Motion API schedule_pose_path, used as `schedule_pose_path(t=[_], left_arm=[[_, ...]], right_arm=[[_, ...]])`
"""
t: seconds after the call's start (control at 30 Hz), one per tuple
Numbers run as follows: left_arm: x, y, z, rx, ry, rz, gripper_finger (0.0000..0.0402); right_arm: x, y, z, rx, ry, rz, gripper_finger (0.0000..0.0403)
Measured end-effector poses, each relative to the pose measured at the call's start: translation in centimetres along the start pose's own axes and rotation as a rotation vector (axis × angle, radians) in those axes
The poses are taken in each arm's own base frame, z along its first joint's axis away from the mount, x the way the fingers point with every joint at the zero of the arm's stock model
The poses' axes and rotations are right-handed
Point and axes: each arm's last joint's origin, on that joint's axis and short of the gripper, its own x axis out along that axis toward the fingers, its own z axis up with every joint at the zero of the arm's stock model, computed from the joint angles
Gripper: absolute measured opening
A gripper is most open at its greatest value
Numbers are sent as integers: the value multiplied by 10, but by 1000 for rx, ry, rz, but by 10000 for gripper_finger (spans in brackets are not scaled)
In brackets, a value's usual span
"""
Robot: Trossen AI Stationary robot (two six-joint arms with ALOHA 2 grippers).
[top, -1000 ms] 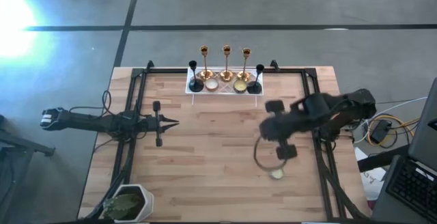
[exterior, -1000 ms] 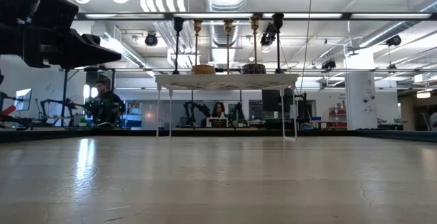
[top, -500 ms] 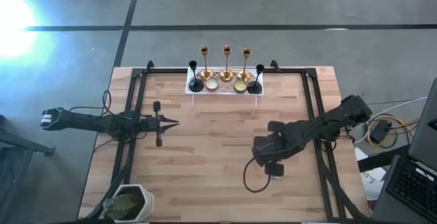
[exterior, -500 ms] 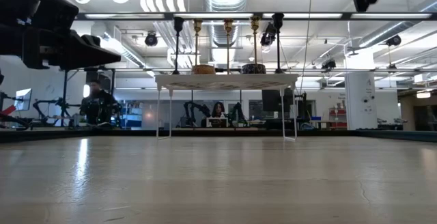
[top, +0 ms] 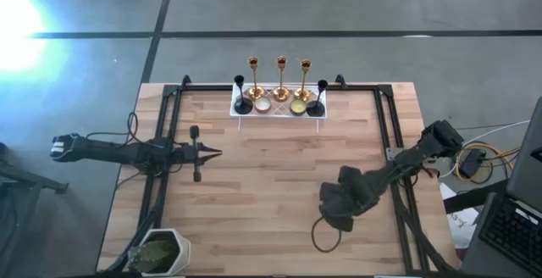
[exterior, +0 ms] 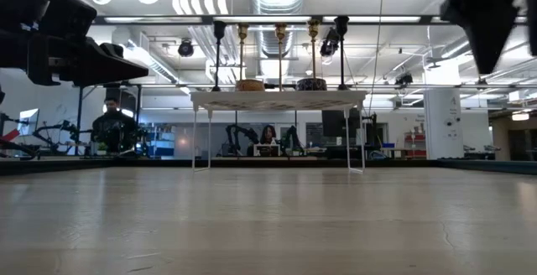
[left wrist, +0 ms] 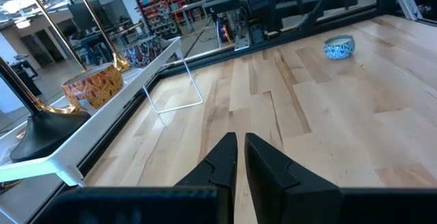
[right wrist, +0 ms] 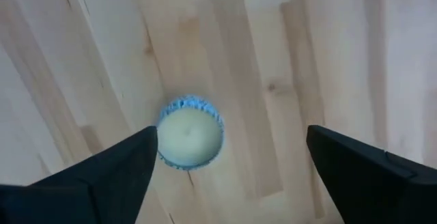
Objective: Pick & Place candle stick holders
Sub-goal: Put the scented light yellow candle on the shelf
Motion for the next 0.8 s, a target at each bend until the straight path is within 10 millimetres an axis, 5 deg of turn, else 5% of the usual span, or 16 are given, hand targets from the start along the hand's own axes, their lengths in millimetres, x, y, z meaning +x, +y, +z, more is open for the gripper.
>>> schedule_pose_path(t=[0.17,0.4,0.8], left_arm=[[0,0,0,0,1,-1,34],[0,0,0,1,5,-1,34],[0,0,0,-4,5,4,34]], right_arm=[[20,3,-18,10,43,-50,372],[19,9,-34,38,31,-50,373],[13,17,-32,125,-46,-6,373]])
